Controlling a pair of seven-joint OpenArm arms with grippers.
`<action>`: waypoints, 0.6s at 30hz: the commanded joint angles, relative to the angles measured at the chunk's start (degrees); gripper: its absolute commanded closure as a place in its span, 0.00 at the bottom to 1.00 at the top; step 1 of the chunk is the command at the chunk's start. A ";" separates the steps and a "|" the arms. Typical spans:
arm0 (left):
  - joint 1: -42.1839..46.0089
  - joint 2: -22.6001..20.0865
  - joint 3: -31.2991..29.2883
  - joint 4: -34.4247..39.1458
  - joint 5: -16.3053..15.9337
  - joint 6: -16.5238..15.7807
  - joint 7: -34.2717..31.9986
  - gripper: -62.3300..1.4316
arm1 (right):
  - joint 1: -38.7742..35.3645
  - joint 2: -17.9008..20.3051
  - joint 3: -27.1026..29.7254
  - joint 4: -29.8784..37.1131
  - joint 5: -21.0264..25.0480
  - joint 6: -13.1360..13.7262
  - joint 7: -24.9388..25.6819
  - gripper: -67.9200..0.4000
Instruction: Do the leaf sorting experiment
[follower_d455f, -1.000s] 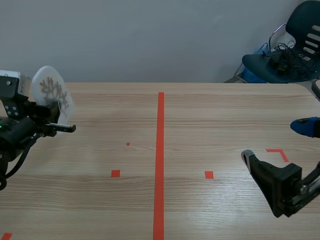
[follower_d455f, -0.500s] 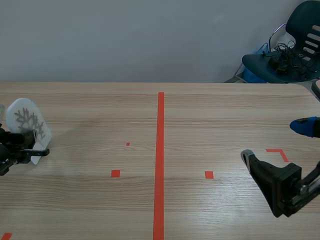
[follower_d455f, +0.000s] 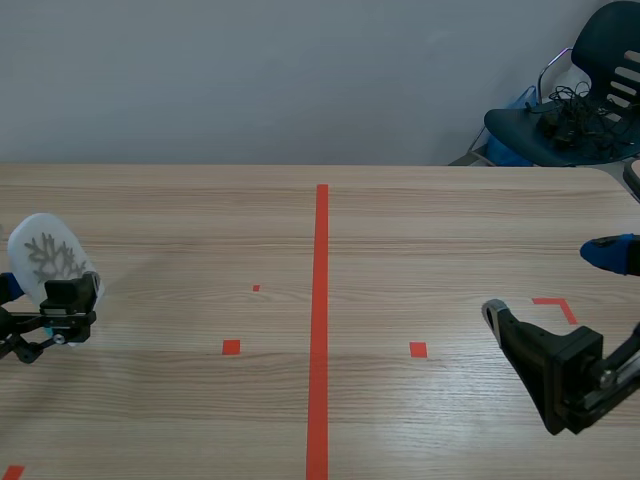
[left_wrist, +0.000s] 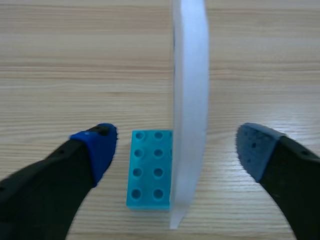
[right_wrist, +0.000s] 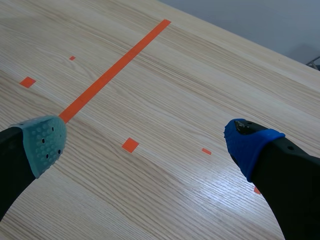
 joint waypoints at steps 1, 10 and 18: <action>-0.02 -1.22 -2.84 4.79 -0.15 0.50 -1.09 0.11 | 0.68 -0.02 0.55 0.85 0.44 0.00 1.20 0.00; 7.67 -6.58 -16.92 25.57 -1.40 -2.38 6.21 0.11 | 0.68 -0.02 0.55 0.87 0.46 0.00 1.25 0.00; 20.68 -4.46 -19.52 42.86 -7.63 -23.52 12.13 0.00 | 1.31 -0.02 2.89 2.01 2.38 0.00 0.35 0.00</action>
